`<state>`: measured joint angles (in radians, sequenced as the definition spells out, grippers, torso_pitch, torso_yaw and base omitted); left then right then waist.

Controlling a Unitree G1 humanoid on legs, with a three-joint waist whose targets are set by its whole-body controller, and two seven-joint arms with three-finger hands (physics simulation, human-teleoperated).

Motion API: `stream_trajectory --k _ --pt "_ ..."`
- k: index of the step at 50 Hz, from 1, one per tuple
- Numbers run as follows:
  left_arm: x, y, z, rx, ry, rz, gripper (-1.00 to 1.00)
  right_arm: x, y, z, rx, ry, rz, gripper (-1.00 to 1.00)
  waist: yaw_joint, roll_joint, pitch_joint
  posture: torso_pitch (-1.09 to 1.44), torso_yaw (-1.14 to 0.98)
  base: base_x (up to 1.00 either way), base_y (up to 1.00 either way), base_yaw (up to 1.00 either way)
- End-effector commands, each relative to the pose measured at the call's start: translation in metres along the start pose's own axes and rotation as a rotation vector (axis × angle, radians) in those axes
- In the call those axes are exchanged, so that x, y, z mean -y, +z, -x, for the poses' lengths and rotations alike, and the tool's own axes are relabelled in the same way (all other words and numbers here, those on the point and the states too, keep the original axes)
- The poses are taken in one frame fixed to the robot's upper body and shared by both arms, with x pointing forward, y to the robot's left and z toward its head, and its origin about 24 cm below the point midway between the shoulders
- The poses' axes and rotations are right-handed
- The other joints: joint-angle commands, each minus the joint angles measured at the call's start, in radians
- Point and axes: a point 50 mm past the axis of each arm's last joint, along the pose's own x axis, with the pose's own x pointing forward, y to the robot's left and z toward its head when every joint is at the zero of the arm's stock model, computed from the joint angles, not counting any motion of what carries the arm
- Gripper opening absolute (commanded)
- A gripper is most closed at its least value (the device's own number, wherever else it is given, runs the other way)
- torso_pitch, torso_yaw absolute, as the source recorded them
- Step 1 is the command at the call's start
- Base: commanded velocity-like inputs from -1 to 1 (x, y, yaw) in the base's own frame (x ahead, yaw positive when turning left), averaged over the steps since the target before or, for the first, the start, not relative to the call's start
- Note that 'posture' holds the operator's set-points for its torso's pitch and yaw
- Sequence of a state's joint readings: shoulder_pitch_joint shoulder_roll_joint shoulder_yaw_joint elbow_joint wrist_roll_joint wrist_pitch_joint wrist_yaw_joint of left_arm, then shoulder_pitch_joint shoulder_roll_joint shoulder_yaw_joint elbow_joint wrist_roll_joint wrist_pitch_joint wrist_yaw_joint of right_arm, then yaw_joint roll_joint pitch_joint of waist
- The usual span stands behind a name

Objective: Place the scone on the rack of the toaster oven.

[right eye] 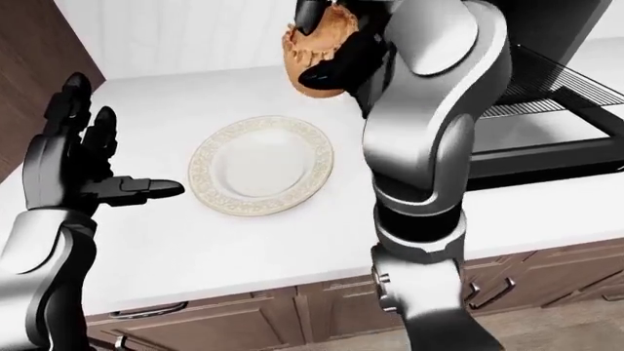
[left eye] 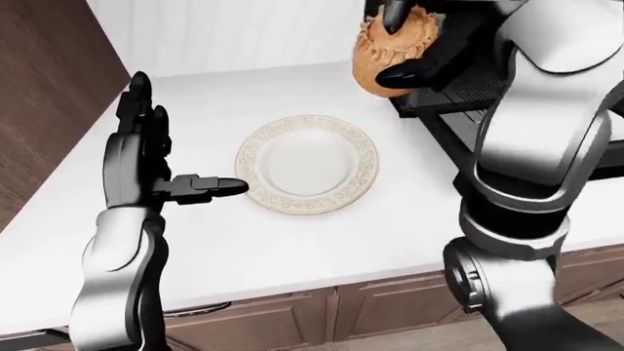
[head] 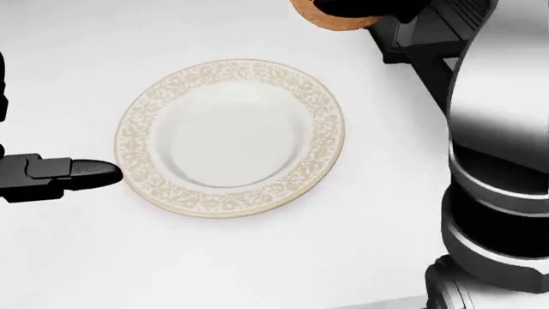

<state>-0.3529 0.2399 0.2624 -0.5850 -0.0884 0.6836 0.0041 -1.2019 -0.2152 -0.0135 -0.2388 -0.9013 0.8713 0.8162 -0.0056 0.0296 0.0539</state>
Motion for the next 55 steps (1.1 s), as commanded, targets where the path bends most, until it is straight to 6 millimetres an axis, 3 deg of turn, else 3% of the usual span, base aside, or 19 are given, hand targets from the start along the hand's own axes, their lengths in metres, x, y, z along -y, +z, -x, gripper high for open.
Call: stream_trajectory --k 1,15,33,39,46,55 --pt "-0.002 0.015 0.001 0.08 0.005 -0.006 1.0 0.02 0.013 0.01 0.042 -0.075 0.023 -0.74 0.0 0.001 -0.027 0.0 0.0 0.0 0.0 0.0" --pt "-0.002 0.012 -0.001 0.077 0.009 -0.003 1.0 0.075 -0.004 0.035 -0.054 -0.249 0.047 -0.75 0.001 -0.005 -0.022 0.0 0.0 0.0 0.0 0.0" --pt "-0.001 0.011 0.0 0.075 0.005 0.001 1.0 0.117 -0.046 0.063 -0.193 -0.414 0.034 -0.75 0.004 -0.02 -0.022 0.0 0.0 0.0 0.0 0.0" --pt "-0.001 0.013 0.0 0.076 0.004 0.0 1.0 0.125 -0.064 0.066 -0.262 -0.486 0.027 -0.77 0.007 -0.024 -0.022 0.0 0.0 0.0 0.0 0.0" --pt "-0.001 0.013 0.0 0.076 0.001 -0.001 1.0 0.126 -0.081 0.066 -0.31 -0.521 0.031 -0.99 0.008 -0.028 -0.024 0.0 0.0 0.0 0.0 0.0" --pt "-0.002 0.013 0.0 0.076 0.003 -0.002 1.0 0.135 -0.094 0.046 -0.339 -0.578 0.029 -1.0 0.008 -0.029 -0.027 0.0 0.0 0.0 0.0 0.0"
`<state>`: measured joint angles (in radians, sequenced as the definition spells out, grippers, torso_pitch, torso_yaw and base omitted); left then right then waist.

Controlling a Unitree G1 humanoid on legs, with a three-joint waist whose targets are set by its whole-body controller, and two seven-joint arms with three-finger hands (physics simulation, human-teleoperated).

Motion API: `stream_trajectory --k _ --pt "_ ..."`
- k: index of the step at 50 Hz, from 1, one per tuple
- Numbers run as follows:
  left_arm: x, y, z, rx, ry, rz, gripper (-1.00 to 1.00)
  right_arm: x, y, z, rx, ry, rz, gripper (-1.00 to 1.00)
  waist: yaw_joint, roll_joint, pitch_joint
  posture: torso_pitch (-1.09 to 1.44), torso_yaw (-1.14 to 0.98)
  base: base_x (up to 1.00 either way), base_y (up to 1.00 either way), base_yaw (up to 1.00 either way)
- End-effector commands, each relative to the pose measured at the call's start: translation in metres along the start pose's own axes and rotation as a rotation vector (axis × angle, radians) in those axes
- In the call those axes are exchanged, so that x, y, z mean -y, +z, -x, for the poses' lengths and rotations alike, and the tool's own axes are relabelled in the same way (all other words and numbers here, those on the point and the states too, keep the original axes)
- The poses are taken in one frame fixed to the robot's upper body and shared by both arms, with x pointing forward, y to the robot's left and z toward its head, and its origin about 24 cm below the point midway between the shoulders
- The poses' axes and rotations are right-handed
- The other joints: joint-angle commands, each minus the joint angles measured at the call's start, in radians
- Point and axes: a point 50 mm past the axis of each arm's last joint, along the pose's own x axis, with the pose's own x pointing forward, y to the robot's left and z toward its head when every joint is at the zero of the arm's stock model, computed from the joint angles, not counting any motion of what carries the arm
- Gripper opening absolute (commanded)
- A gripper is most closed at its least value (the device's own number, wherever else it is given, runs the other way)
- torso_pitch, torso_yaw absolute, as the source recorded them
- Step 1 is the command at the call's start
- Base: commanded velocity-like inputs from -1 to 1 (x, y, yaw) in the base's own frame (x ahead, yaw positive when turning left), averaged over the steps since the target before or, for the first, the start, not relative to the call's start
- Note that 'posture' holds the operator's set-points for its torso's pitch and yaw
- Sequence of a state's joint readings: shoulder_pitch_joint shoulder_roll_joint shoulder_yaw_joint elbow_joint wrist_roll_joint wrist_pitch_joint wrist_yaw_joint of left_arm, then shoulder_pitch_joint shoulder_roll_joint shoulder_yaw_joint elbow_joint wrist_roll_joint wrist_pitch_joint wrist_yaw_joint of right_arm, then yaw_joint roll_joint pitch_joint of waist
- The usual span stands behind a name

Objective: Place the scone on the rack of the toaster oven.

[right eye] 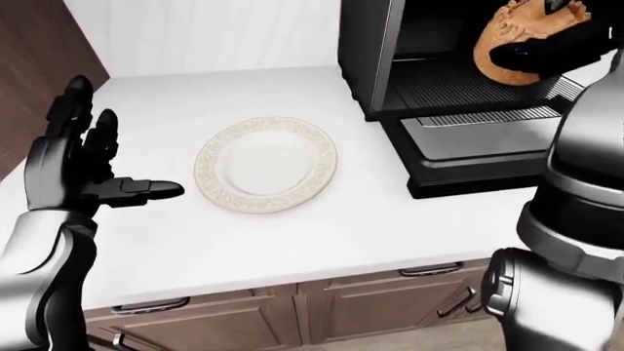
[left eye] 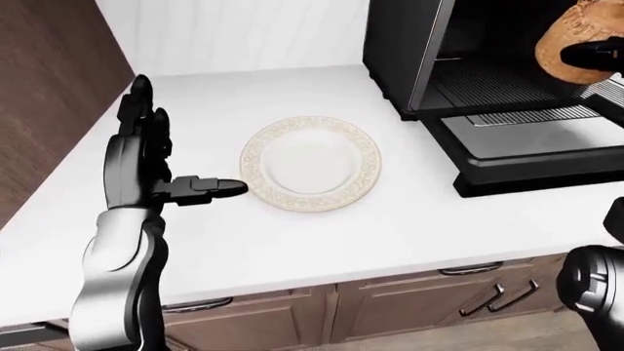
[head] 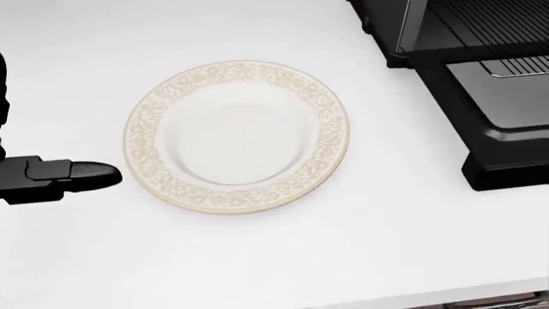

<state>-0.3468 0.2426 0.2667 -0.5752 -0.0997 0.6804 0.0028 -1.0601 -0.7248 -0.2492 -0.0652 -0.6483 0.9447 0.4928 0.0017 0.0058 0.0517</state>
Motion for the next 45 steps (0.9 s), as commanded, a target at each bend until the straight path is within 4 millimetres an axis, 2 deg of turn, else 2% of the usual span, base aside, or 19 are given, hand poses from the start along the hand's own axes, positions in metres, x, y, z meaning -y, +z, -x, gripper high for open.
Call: stream_trajectory --k 1,10,31,45 --pt "-0.001 0.015 0.0 0.087 0.006 -0.008 1.0 0.01 0.011 -0.003 0.073 -0.082 -0.007 -1.0 0.001 -0.005 -0.025 0.0 0.0 0.0 0.0 0.0" --pt "0.002 0.012 -0.001 0.082 0.003 -0.012 1.0 0.002 -0.005 -0.018 0.041 -0.111 -0.032 -1.0 0.004 -0.01 -0.03 0.0 0.0 0.0 0.0 0.0" --pt "0.0 0.014 -0.001 0.081 0.006 -0.016 1.0 -0.022 -0.009 -0.047 0.014 -0.162 -0.058 -1.0 0.006 -0.011 -0.033 0.0 0.0 0.0 0.0 0.0" --pt "-0.001 0.011 -0.001 0.078 0.006 -0.018 1.0 -0.039 -0.015 -0.053 0.002 -0.143 -0.057 -1.0 0.008 -0.012 -0.034 0.0 0.0 0.0 0.0 0.0"
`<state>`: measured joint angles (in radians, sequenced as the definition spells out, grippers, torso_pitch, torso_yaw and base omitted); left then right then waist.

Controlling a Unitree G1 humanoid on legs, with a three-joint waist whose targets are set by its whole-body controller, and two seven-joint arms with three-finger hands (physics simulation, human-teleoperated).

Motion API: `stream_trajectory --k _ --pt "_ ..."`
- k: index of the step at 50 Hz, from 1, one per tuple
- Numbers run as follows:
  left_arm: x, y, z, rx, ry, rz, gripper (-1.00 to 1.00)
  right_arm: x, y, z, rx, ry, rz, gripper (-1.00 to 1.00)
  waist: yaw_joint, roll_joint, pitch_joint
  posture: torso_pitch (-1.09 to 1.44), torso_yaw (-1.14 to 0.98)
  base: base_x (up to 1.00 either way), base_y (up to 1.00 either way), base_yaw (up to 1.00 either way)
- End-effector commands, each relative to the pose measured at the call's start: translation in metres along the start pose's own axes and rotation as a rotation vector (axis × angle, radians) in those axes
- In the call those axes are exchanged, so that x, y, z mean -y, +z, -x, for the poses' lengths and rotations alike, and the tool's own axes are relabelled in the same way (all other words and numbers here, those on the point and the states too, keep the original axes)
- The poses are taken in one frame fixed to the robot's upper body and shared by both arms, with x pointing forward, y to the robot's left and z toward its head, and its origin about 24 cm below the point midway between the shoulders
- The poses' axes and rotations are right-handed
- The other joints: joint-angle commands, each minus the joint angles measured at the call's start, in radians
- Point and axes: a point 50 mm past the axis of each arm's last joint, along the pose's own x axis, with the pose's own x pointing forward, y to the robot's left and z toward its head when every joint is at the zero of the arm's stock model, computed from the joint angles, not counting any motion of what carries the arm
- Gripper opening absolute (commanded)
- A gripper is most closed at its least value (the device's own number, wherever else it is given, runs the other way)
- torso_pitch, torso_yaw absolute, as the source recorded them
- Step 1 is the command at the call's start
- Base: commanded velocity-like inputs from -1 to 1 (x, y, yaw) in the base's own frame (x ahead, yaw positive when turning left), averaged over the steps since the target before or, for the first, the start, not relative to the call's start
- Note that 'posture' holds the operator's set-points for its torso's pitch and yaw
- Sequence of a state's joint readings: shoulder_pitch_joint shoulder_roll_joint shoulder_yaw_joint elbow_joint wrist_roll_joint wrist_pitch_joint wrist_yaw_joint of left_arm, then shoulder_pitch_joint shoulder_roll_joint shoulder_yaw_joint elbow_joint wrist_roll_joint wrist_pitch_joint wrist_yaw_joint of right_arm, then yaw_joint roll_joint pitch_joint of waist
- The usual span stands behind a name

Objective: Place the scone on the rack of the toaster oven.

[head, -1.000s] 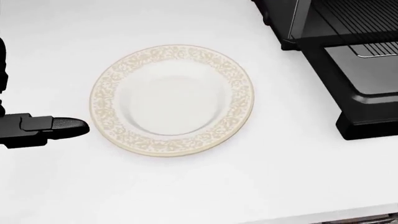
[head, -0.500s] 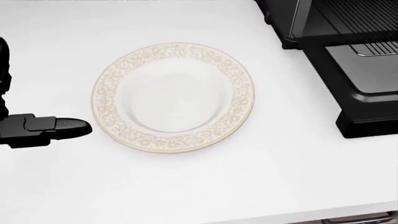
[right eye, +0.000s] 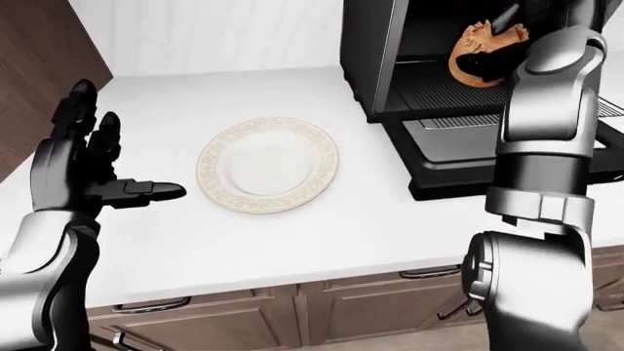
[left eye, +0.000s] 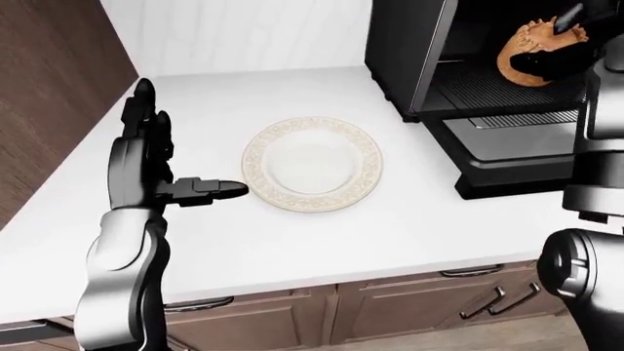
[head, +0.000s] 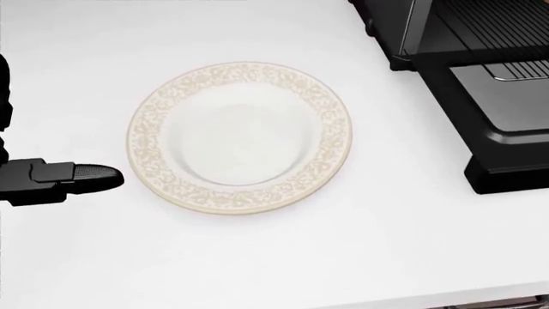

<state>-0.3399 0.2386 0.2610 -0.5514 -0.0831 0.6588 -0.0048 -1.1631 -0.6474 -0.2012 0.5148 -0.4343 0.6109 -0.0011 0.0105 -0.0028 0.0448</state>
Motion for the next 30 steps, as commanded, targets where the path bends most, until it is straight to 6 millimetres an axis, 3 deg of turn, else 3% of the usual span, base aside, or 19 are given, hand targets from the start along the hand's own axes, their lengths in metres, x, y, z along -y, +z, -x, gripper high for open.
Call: stream_trajectory --k 1,8,17,25,30 --pt "-0.001 0.015 0.0 0.087 0.007 -0.008 1.0 0.014 0.019 0.002 0.082 -0.058 -0.028 -0.99 0.0 -0.004 -0.027 0.0 0.0 0.0 0.0 0.0" --pt "-0.002 0.015 0.001 0.087 0.008 -0.009 1.0 0.009 0.015 0.001 0.074 -0.05 -0.028 -0.95 0.001 -0.005 -0.028 0.0 0.0 0.0 0.0 0.0" --pt "-0.001 0.017 0.0 0.088 0.007 -0.011 1.0 0.01 0.013 0.002 0.067 -0.055 -0.025 -0.65 0.003 -0.006 -0.026 0.0 0.0 0.0 0.0 0.0" --pt "-0.002 0.017 0.001 0.089 0.008 -0.013 1.0 0.007 0.01 0.003 0.06 -0.048 -0.026 -0.28 0.002 -0.007 -0.027 0.0 0.0 0.0 0.0 0.0" --pt "-0.002 0.016 0.001 0.086 0.008 -0.017 1.0 0.004 0.006 0.004 0.054 -0.047 -0.028 -0.16 0.004 -0.007 -0.026 0.0 0.0 0.0 0.0 0.0"
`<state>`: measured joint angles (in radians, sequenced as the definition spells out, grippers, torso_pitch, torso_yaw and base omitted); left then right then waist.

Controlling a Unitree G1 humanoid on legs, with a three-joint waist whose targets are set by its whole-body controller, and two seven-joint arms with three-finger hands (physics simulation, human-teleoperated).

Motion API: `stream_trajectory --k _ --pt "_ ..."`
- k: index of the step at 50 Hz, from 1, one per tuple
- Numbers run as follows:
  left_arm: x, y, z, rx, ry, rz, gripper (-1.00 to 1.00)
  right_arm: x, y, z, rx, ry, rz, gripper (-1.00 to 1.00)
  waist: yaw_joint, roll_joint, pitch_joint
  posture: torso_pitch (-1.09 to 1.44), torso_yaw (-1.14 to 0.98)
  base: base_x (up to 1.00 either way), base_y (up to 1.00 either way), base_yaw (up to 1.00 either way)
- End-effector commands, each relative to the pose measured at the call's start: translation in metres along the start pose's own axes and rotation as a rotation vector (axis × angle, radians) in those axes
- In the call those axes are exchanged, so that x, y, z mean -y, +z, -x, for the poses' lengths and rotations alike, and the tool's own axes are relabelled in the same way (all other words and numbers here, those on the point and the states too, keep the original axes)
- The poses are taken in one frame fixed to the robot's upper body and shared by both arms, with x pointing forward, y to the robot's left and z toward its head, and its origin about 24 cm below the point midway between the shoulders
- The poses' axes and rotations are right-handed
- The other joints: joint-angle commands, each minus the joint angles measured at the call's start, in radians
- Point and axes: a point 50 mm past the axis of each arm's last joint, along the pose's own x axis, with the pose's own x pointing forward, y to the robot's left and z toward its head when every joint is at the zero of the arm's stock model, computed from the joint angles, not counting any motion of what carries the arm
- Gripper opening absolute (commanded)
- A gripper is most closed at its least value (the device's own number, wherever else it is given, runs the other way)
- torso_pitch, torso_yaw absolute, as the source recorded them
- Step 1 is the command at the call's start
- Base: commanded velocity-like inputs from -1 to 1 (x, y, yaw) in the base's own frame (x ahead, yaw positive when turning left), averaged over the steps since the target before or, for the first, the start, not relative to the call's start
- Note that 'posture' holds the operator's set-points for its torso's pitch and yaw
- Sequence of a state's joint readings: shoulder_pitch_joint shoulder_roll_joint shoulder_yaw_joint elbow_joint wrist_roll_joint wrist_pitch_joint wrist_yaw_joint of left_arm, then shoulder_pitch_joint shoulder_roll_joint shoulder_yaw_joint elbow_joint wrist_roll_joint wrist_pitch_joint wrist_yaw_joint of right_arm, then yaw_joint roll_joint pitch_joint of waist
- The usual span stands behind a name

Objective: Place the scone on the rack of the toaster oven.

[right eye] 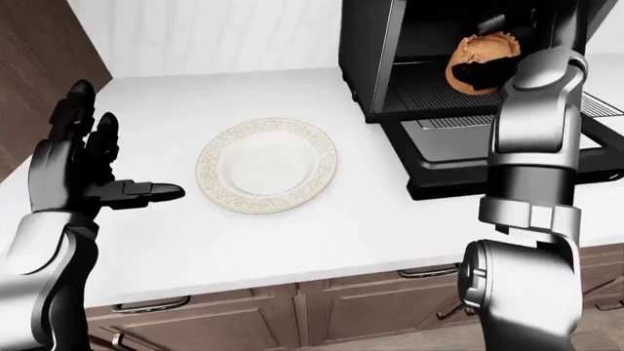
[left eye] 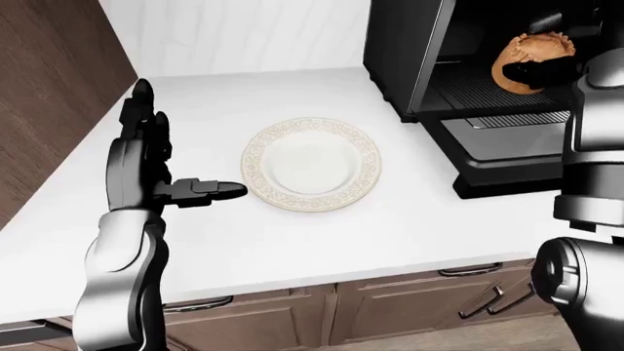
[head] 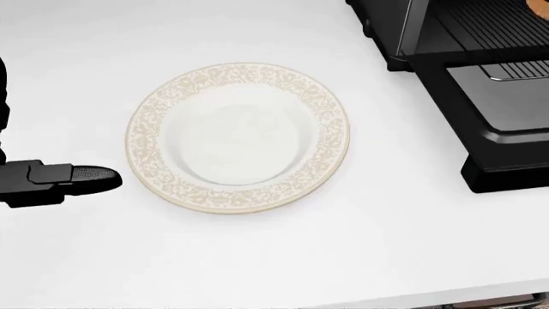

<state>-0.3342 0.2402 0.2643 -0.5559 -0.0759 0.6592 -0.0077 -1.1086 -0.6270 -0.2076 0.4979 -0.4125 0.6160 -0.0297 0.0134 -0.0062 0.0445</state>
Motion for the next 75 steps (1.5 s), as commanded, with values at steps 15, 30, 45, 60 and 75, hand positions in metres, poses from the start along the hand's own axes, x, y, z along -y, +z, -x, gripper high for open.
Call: stream_trajectory --k 15,30,45,60,75 --pt "-0.003 0.015 0.002 0.086 0.008 -0.013 1.0 0.004 0.014 0.003 0.079 -0.031 -0.025 0.11 0.0 -0.004 -0.028 0.0 0.0 0.0 0.0 0.0" --pt "-0.004 0.018 0.001 0.092 0.013 -0.013 1.0 0.003 0.009 0.006 0.07 -0.014 -0.021 0.58 0.0 -0.004 -0.029 0.0 0.0 0.0 0.0 0.0" --pt "-0.003 0.017 0.0 0.09 0.01 -0.013 1.0 0.019 0.003 0.021 0.066 -0.027 -0.016 1.0 0.004 -0.008 -0.029 0.0 0.0 0.0 0.0 0.0" --pt "0.0 0.017 -0.001 0.089 0.002 -0.017 1.0 0.061 0.01 0.058 0.106 -0.08 -0.005 1.0 0.006 -0.015 -0.026 0.0 0.0 0.0 0.0 0.0" --pt "0.0 0.019 -0.002 0.093 0.0 -0.021 1.0 0.065 0.036 0.114 0.24 -0.009 0.036 1.0 0.003 -0.012 -0.021 0.0 0.0 0.0 0.0 0.0"
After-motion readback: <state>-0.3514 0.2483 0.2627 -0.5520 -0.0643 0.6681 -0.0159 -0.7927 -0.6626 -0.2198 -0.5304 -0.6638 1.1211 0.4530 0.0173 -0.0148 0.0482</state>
